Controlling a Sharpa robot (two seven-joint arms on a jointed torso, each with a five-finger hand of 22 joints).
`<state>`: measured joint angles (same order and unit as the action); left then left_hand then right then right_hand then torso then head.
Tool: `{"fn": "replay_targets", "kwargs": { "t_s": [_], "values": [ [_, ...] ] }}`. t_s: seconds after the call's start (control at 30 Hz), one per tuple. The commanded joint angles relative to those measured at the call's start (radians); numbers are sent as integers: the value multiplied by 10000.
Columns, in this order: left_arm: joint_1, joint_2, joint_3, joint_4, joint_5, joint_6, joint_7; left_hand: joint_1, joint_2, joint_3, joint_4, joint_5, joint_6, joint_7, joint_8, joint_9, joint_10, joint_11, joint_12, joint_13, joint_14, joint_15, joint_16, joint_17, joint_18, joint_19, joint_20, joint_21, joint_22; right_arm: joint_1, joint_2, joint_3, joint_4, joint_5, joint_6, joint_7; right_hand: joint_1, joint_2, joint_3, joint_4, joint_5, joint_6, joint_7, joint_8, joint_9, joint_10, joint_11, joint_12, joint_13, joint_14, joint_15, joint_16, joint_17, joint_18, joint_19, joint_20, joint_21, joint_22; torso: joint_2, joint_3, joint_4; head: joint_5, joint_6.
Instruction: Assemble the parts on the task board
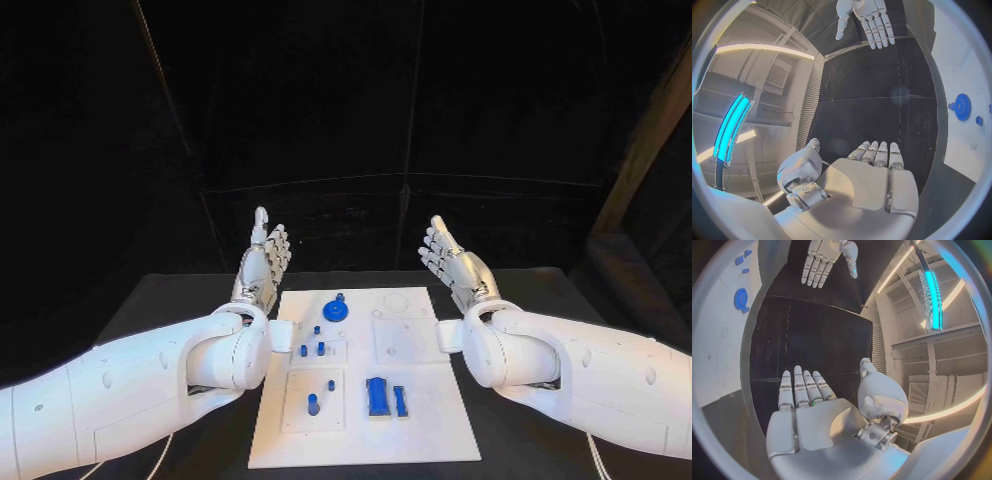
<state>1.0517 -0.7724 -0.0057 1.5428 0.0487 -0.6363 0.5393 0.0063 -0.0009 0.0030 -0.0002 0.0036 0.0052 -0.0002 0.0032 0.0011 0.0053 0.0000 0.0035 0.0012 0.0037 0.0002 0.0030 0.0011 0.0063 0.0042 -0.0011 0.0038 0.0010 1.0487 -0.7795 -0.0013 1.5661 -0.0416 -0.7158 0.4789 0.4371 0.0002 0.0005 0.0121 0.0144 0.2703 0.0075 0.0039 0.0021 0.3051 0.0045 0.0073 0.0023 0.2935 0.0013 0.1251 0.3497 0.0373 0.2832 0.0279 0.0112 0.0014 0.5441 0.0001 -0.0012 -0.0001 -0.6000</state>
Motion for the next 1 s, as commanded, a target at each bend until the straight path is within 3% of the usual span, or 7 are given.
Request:
{"fn": "replay_targets", "kwargs": {
  "t_s": [0.03, 0.2, 0.8, 0.83, 0.87, 0.93, 1.0],
  "values": [
    [-13, -65, 50, 241, -479, -1302, -188, -63, 9, -30, 2, -36, -52, 2, -32, -11, -53, 0, -35, -12, -37, -2, -30, -11, -63, -42, 11, -38, -10, 13, -5, 13, 39, 416, -542, 411, -1429, -2, -5, -121, -144, -881, -75, -39, -21, -999, -45, -73, -23, -959, -13, -406, -1144, -373, -926, -279, -112, -14, 1, -1, 12, 1, 0],
    [-17, -76, 57, 272, -487, -1337, -193, -63, 9, -30, 2, -36, -52, 2, -32, -11, -53, 0, -35, -12, -37, -2, -30, -11, -63, -42, 11, -38, -10, 13, -5, 13, 39, 416, -542, 411, -1955, -2, -5, -121, -144, -1212, -75, -39, -21, -1362, -45, -73, -23, -1315, -13, -1251, -1567, -373, -1274, -279, -112, -14, 1, -1, 12, 1, 0],
    [-17, -76, 57, 272, -487, -1337, -193, -63, 9, -30, 2, -36, -52, 2, -32, -11, -53, 0, -35, -12, -37, -2, -30, -11, -63, -42, 11, -38, -10, 13, -5, 13, 39, 416, -542, 411, -3180, -2, -5, -121, -144, -1959, -75, -39, -21, -2205, -45, -73, -23, -2119, -13, -1251, -2567, -373, -2045, -279, -112, -14, 1, -1, 12, 1, 0],
    [-17, -76, 57, 272, -487, -1337, -193, -63, 9, -30, 2, -36, -52, 2, -32, -11, -53, 0, -35, -12, -37, -2, -30, -11, -63, -42, 11, -38, -10, 13, -5, 13, 39, 416, -542, 411, -3357, -2, -5, -121, -144, -2703, -75, -39, -21, -2339, -45, -73, -23, -2935, -13, -1251, -2710, -373, -2832, -279, -112, -14, 1, -1, 12, 1, 0],
    [-17, -76, 57, 272, -487, -1337, -193, -63, 9, -30, 2, -36, -52, 2, -32, -11, -53, 0, -35, -12, -37, -2, -30, -11, -63, -42, 11, -38, -10, 13, -5, 13, 39, 416, -542, 411, -3523, -2, -5, -121, -144, -2703, -75, -39, -21, -3051, -45, -73, -23, -2935, -13, -1251, -3497, -373, -2832, -279, -112, -14, 1, -1, 12, 1, 0],
    [-17, -76, 57, 272, -487, -1337, -193, -63, 9, -30, 2, -36, -52, 2, -32, -11, -53, 0, -35, -12, -37, -2, -30, -11, -63, -42, 11, -38, -10, 13, -5, 13, 39, 416, -542, 411, -4371, -2, -5, -121, -144, -2703, -75, -39, -21, -3051, -45, -73, -23, -2935, -13, -1251, -3497, -373, -2832, -279, -112, -14, 1, -1, 12, 1, 0],
    [-17, -76, 57, 272, -487, -1337, -193, -63, 9, -30, 2, -36, -52, 2, -32, -11, -53, 0, -35, -12, -37, -2, -30, -11, -63, -42, 11, -38, -10, 13, -5, 13, 39, 416, -542, 411, -4371, -2, -5, -121, -144, -2703, -75, -39, -21, -3051, -45, -73, -23, -2935, -13, -1251, -3497, -373, -2832, -279, -112, -14, 1, -1, 12, 1, 0]
  ]
}}
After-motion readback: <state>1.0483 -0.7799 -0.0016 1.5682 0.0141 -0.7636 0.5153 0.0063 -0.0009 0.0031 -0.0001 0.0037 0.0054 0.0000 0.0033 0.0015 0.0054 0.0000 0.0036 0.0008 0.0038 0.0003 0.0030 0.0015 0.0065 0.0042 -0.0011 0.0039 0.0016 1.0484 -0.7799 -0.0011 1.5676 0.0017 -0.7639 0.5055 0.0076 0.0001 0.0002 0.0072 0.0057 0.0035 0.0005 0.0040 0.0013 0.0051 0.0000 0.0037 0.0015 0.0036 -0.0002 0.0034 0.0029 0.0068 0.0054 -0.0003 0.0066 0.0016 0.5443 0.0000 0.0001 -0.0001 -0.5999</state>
